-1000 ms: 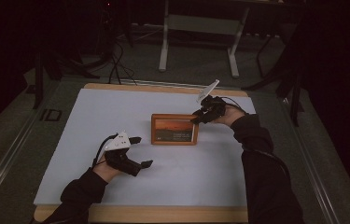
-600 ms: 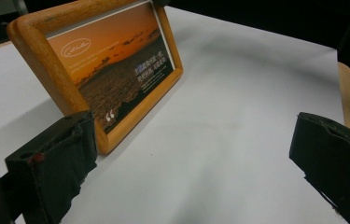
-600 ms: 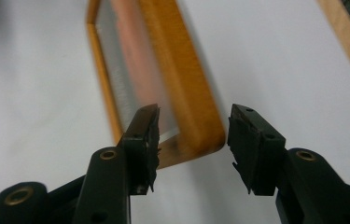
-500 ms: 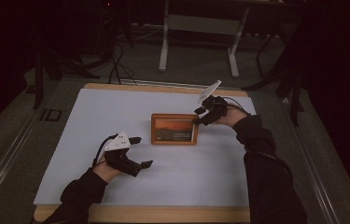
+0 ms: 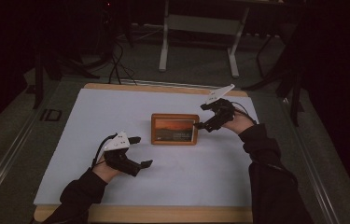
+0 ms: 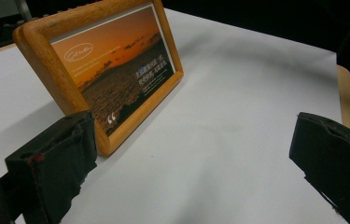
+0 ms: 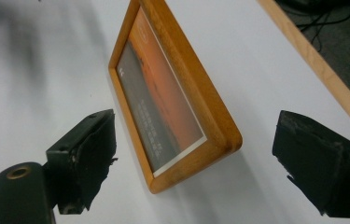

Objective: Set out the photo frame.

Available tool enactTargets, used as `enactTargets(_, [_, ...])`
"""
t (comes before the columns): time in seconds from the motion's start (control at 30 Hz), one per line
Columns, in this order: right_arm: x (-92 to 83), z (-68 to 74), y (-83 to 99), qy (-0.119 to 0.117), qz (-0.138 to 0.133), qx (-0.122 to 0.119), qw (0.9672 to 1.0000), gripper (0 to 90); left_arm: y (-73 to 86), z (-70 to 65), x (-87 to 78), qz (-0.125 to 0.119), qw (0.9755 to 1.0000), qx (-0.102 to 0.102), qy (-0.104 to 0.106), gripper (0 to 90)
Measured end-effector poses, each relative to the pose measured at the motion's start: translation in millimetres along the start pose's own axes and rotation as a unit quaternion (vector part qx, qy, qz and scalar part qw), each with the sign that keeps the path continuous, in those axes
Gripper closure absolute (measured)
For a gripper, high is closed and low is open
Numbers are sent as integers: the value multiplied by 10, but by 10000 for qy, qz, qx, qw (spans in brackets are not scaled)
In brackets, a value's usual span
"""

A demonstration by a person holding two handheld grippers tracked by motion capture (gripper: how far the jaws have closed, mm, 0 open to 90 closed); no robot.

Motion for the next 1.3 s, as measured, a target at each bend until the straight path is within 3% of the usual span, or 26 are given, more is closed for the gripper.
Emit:
enactTargets(0.07, [-77,70,0,39,-328,4,9995,132,-7,3,-14,-31,10000,-45,5,16])
enactTargets(0.3, [-273,169,49,404,-970,357,9938,140,-22,7,-40,-53,10000,-53,-32,16])
enactTargets(0.6, [-393,210,328,615,-1086,531,9908,140,-34,-28,-59,-7,10000,-8,-15,16])
enactTargets(0.87, [-544,307,734,839,-1222,781,9859,140,-27,-40,-98,67,10000,21,-34,16])
enactTargets(1.3, [-604,636,1284,695,-1559,1343,9761,140,30,-87,-188,199,9998,24,-60,16])
Point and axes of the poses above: each handheld gripper's, and its own axes: x roughly forward along the jaws, y roughly out of its underside, z roughly to its left, the point moved 4 cm from there along x, roughly forward along the jaws, and after that the axes turned 10 degrees about x, right-handed, at the moved point
